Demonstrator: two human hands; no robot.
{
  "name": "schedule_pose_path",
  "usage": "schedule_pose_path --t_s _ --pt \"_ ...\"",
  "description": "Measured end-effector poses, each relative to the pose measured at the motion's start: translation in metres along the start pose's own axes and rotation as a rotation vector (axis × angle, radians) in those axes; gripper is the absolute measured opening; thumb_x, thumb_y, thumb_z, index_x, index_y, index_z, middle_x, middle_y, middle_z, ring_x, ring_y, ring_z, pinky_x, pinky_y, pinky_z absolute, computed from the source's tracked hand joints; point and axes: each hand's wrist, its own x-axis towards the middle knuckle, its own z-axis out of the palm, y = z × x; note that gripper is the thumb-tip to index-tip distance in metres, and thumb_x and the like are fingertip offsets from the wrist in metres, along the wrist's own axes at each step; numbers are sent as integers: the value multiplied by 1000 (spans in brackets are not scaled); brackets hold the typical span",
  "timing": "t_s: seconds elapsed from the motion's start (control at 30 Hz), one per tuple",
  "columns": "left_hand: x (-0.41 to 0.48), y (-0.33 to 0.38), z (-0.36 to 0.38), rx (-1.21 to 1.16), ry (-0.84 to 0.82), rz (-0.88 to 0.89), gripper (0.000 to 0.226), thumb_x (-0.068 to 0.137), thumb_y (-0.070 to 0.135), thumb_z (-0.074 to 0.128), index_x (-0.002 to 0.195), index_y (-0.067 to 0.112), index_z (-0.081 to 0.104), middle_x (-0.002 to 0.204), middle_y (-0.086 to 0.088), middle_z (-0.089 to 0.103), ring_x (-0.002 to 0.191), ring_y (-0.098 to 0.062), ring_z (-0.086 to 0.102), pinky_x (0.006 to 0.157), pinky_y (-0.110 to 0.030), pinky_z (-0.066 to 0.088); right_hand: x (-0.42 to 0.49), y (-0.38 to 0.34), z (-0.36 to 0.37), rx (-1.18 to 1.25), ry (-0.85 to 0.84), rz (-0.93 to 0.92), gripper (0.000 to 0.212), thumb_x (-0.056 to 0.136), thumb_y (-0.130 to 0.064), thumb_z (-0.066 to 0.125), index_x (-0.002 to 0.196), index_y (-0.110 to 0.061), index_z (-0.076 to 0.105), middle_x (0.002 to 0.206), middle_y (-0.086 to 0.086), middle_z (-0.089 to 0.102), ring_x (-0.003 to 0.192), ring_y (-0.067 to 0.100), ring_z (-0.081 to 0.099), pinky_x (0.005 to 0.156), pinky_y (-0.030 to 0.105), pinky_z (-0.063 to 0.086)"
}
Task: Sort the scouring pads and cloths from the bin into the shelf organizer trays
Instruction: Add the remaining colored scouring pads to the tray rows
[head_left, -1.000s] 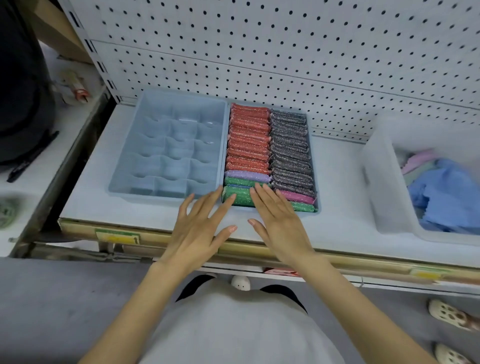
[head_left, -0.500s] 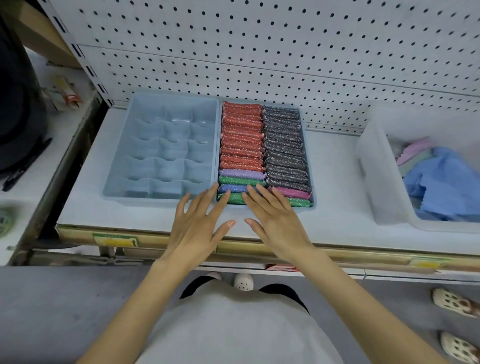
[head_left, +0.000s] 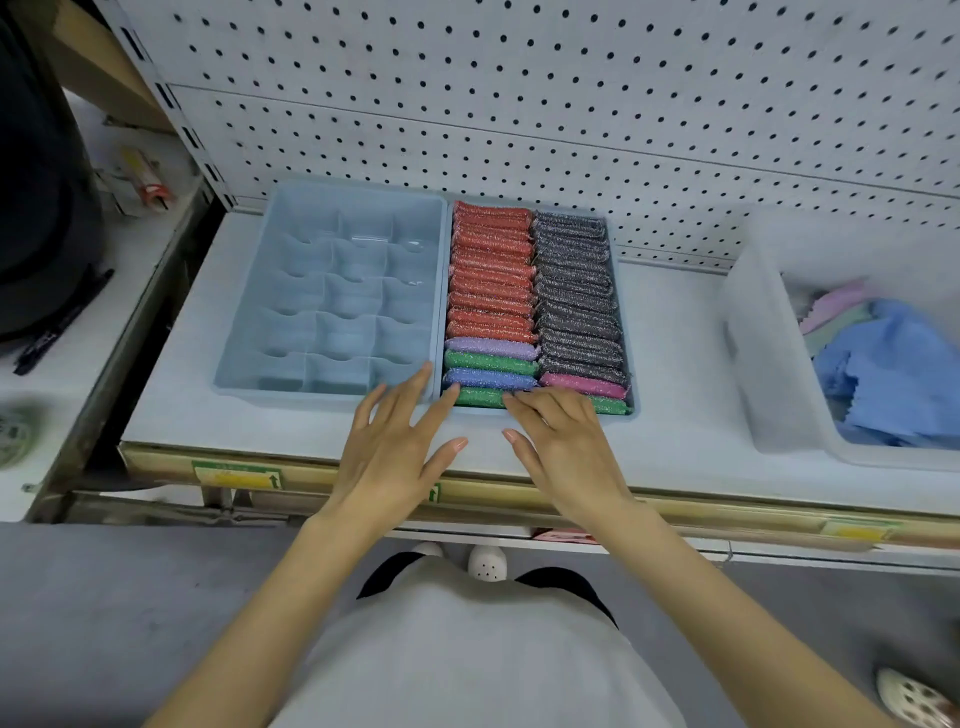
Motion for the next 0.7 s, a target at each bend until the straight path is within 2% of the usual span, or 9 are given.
schedule_pose_path --t_s 0.13,0.2,0.3,0.37,0.43,0.5,0.57,0.63,0.7 --pt "-1 -1 0 -65 -13 14 62 99 59 12 149 27 33 157 -9 28 137 -20 32 115 -35 6 1 2 -6 190 18 92 42 100 -34 39 118 -8 66 111 4 65 105 22 50 93 29 33" --pt "-1 -1 -2 -122 4 15 63 99 59 12 151 27 30 157 -7 29 138 -20 34 116 -33 6 1 7 -12 297 83 199 38 99 -32 43 117 -9 67 113 3 64 104 20 52 94 27 35" --pt "0 3 -8 -287 101 -22 64 98 58 17 151 23 28 156 -1 32 138 -8 25 115 -22 0 7 21 -23 399 193 432 29 95 -27 53 116 -12 67 114 2 60 106 14 48 96 29 38" --pt "1 3 -13 -443 178 -121 58 99 53 26 149 23 31 153 1 35 138 -8 22 114 -23 3 16 36 -31 462 215 641 27 95 -20 58 120 -13 64 115 2 57 109 17 48 96 33 41" --pt "2 -4 -19 -524 301 -293 52 100 50 33 144 23 39 153 -2 35 141 -16 24 117 -35 9 26 51 -36 556 233 853 34 94 -22 59 127 -13 58 120 2 54 112 19 50 98 35 42" --pt "3 -21 -25 -529 462 -489 51 98 46 36 138 17 45 151 -9 38 141 -27 29 117 -48 17 36 66 -39 686 197 1035 43 94 -28 59 134 -14 50 126 1 50 114 16 49 100 33 41" --pt "6 -44 -31 -458 587 -651 49 100 41 42 137 9 44 147 -16 40 137 -34 34 114 -54 22 47 78 -41 867 99 1171 45 94 -29 59 135 -13 48 123 1 52 110 16 52 98 34 42" --pt "10 -70 -35 -395 560 -770 55 98 37 49 141 4 38 147 -21 38 136 -38 33 112 -53 23 55 89 -40 1010 28 1231 32 95 -26 58 123 -12 55 115 5 60 95 16 59 89 35 46" --pt "16 -96 -39 -444 440 -830 61 98 40 50 143 2 35 144 -22 40 131 -40 38 107 -54 30 60 99 -37 1009 12 1245 20 94 -25 59 110 -12 60 112 10 64 93 20 61 85 37 49"
